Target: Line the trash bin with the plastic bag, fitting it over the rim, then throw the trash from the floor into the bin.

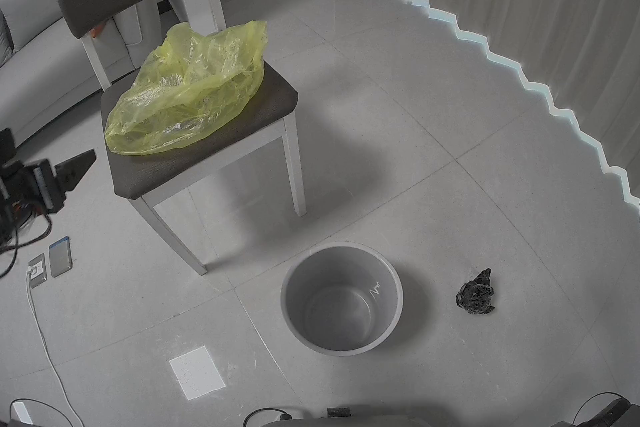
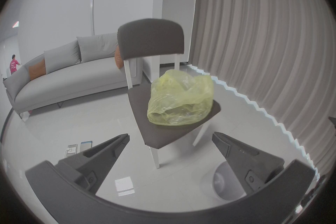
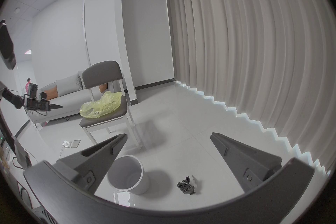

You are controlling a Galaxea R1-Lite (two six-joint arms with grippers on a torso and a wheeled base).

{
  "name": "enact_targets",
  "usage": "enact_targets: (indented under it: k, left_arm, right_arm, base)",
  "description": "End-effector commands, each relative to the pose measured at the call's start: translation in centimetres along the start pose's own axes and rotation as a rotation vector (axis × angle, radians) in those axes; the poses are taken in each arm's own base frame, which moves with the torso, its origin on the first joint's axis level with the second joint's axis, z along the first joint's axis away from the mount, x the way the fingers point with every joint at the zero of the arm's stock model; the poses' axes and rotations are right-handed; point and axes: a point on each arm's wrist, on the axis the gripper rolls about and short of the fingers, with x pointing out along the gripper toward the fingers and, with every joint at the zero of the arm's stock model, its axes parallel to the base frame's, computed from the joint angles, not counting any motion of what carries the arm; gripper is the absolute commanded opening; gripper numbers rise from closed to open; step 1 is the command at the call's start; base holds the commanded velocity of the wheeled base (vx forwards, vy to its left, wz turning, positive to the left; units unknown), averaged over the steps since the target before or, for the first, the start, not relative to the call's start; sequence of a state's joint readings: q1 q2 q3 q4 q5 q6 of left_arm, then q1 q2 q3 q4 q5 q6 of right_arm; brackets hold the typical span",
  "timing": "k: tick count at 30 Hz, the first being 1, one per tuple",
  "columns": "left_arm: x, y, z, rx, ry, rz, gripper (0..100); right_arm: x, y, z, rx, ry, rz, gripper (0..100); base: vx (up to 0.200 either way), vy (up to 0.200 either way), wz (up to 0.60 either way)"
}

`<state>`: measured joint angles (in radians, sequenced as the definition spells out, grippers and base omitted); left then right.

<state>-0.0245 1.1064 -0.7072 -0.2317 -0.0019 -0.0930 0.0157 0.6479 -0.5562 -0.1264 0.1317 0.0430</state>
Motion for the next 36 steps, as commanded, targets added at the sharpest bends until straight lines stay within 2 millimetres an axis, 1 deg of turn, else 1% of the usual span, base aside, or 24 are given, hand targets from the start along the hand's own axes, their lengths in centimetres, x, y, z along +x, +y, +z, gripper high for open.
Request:
enact_targets:
  k: [1,5,9,12,25,31,34,35,36]
  left_arm:
    - [16.4,0.0,-2.0,0.036,0.193,0.119,100]
    - [17.9,0.2,-2.2,0.059,0.216,0.126,100]
    - [19.6,1.4,-1.4,0.069,0.2,0.171,100]
    - [20.6,1.6,-1.3,0.077,0.194,0.185,100]
    - [20.4,2.0,0.4,0.067,0.128,0.202,100]
    - [19.9,3.6,1.2,0.059,0.109,0.213,100]
    - [20.2,4.0,1.1,0.054,0.114,0.204,100]
    - [20.6,4.1,0.9,0.046,0.116,0.197,100]
    - [20.8,4.1,0.9,0.043,0.116,0.197,0]
  right_arm:
    - [3.8,-0.4,1.4,0.015,0.08,0.01,100]
    - [4.2,-0.4,1.6,0.016,0.087,0.01,100]
    - [4.4,-0.4,1.8,0.016,0.087,0.01,100]
    - [4.5,-0.4,1.9,0.019,0.084,0.01,100]
    - [4.6,-0.5,1.5,0.024,0.098,0.018,100]
    - [4.6,-0.4,1.4,0.023,0.101,0.024,100]
    - [4.7,-0.4,1.4,0.024,0.102,0.026,100]
    - [4.7,-0.4,1.4,0.023,0.103,0.03,100]
    - [4.6,-0.3,1.4,0.022,0.103,0.035,100]
  base:
    - [0.0,0.0,0.0]
    - [0.0,0.0,0.0]
    - [0.0,0.0,0.0]
    - [0.0,0.0,0.0]
    - [0.0,0.0,0.0]
    - [0.0,0.0,0.0]
    - [0.0,0.0,0.0]
    - [0.0,0.0,0.0]
    - [0.0,0.0,0.0]
